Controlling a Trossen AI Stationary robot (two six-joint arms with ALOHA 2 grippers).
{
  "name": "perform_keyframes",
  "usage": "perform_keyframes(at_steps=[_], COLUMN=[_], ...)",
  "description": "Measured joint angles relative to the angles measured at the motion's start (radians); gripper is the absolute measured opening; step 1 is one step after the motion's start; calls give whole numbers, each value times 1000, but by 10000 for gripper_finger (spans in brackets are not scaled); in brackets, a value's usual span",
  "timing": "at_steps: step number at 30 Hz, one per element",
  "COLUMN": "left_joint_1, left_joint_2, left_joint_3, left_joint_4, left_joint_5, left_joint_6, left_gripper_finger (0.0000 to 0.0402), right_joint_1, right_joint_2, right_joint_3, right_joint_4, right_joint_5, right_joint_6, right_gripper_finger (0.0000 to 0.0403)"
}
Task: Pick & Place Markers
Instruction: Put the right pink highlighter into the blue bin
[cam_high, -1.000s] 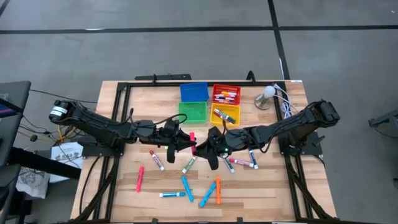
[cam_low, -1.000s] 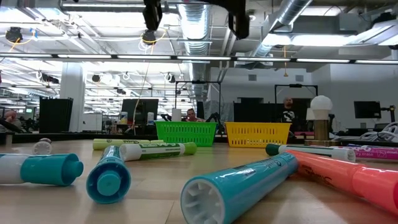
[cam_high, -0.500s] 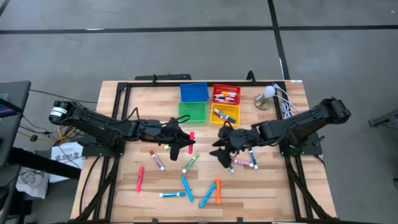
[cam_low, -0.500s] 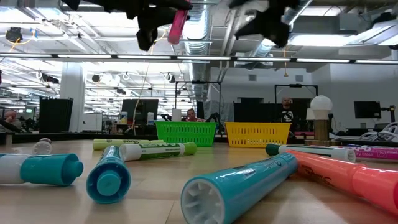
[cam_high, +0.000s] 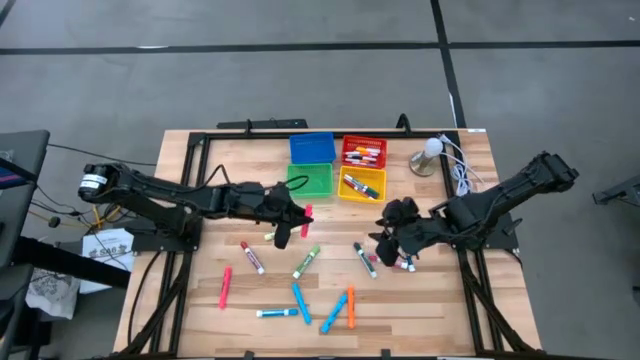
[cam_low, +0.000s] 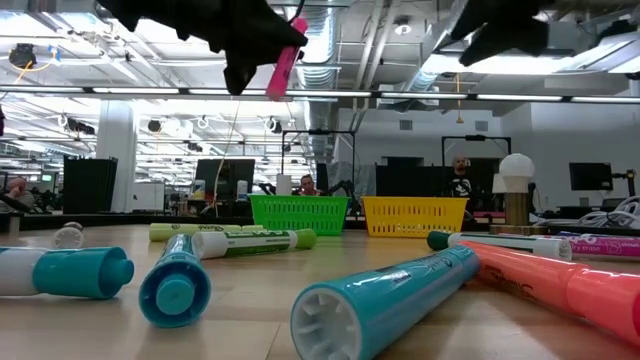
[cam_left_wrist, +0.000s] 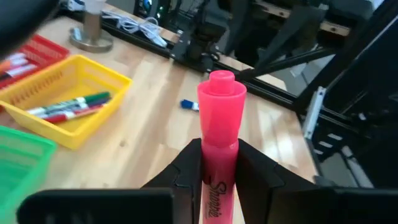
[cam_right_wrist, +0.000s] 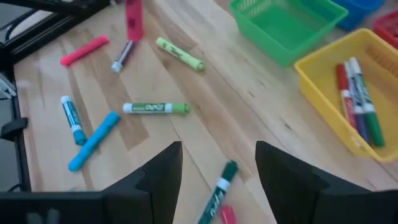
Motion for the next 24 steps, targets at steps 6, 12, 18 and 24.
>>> perform_keyframes(at_steps=[6, 12, 18, 24], left_joint_1=[105, 244, 373, 478], left_joint_2=[0, 0, 1, 103], left_joint_3=[83, 185, 226, 275], left_joint_4=[-111, -207, -221, -223], left_joint_5=[79, 144, 209, 272], left_joint_6=[122, 268, 353, 421], left_gripper_finger=[68, 68, 68, 68], right_joint_1=[42, 47, 31, -8], right_joint_2=[-54, -111, -234, -385], right_joint_3=[0, -1, -107, -242], right_joint_4=[-116, -191, -166, -33], right_joint_5=[28, 53, 80, 79], right_joint_6=[62, 78, 78, 97], right_gripper_finger=[173, 149, 115, 87])
